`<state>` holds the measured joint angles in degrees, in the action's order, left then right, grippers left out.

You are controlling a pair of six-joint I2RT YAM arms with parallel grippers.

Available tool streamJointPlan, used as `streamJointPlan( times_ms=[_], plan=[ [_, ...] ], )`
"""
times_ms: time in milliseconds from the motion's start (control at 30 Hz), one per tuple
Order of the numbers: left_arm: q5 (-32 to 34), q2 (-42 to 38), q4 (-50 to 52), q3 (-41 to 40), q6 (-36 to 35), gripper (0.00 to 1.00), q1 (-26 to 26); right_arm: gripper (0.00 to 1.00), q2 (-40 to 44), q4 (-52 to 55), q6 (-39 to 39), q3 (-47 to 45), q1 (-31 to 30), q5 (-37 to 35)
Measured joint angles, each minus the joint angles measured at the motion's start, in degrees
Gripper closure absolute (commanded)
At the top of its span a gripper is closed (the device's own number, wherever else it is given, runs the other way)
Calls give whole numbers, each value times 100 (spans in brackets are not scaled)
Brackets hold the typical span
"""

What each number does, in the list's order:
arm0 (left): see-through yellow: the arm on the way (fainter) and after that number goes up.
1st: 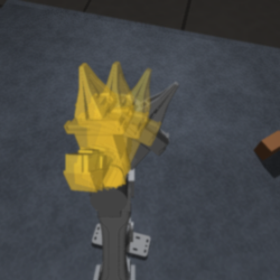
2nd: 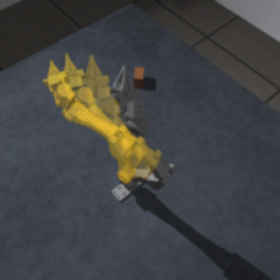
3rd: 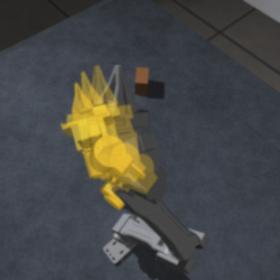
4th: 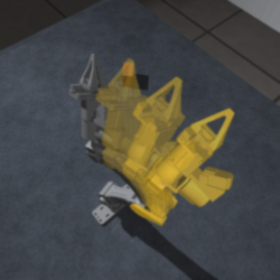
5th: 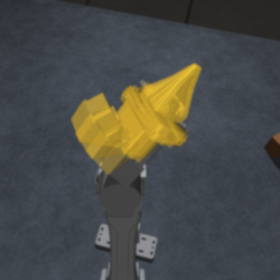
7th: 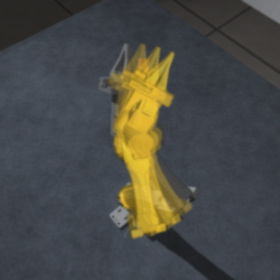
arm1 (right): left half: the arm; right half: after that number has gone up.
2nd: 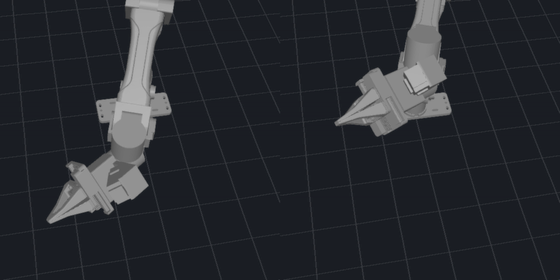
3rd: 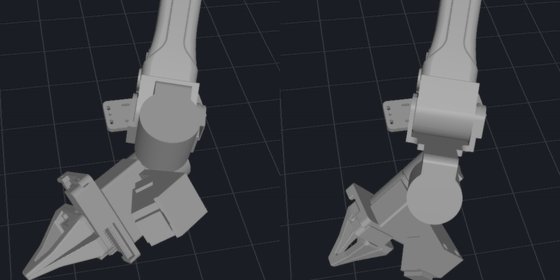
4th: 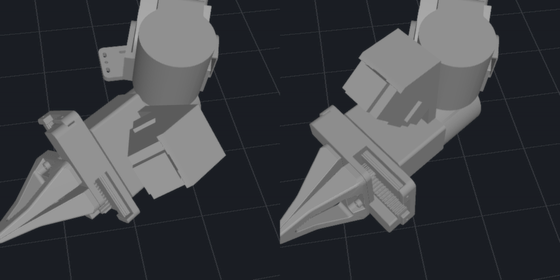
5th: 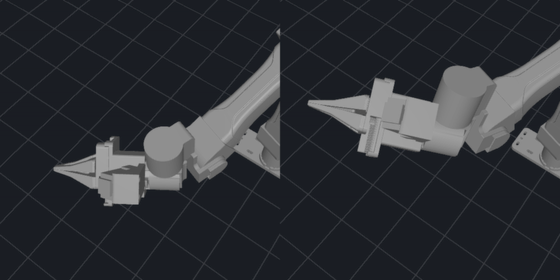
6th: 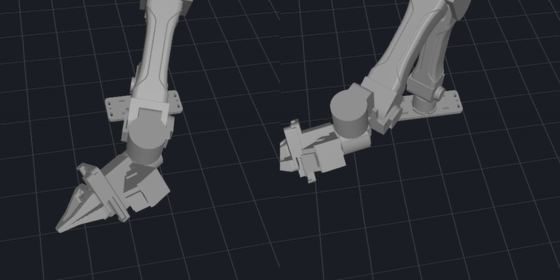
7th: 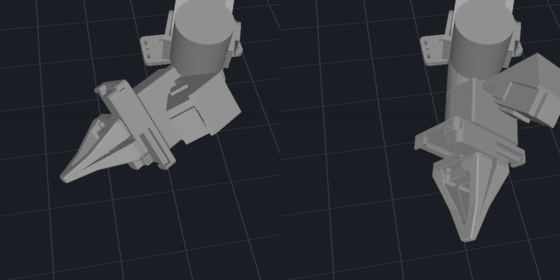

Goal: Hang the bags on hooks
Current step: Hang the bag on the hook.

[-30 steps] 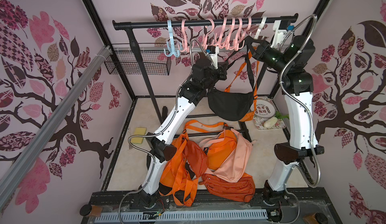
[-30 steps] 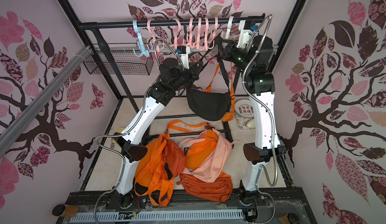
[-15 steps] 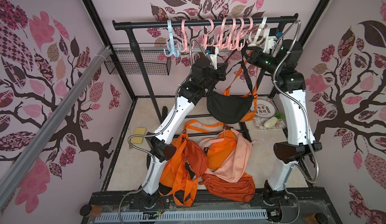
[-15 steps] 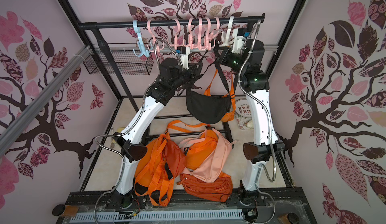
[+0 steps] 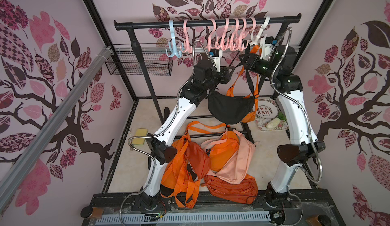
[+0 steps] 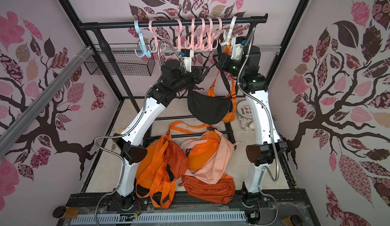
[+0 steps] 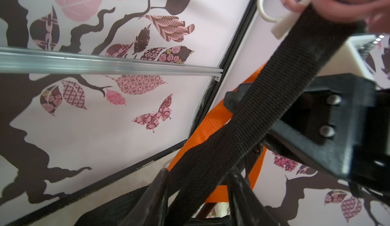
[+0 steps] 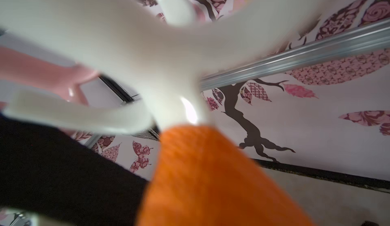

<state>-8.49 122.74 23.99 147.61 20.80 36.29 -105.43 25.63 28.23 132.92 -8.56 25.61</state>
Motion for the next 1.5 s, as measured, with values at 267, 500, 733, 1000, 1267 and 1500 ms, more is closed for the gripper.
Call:
streamJointPlan(
  times_ms=[267, 500, 733, 1000, 1267, 1500],
  plan=[
    [-164, -994, 11, -1110, -186, 31, 2, 30, 1340, -407, -26, -1655, 4, -555],
    [-212, -1624, 26, -2096, -382, 22, 17, 17, 2452, -761, -9, -2400, 2, -1193],
    [-229, -1714, 304, -2422, -629, 16, 68, 0, 2664, -802, 28, -2424, 7, -1128],
    [-170, -2238, 527, -3005, -793, 15, 79, 0, 2734, -649, 254, -2767, 7, -603],
    [-28, -2935, 568, -3866, -798, 14, 94, 0, 2793, -7, 546, -2992, 4, -479],
    [116, -3491, 570, -4760, -787, 13, 98, 0, 3788, 236, 417, -3794, 7, -1032]
  ],
)
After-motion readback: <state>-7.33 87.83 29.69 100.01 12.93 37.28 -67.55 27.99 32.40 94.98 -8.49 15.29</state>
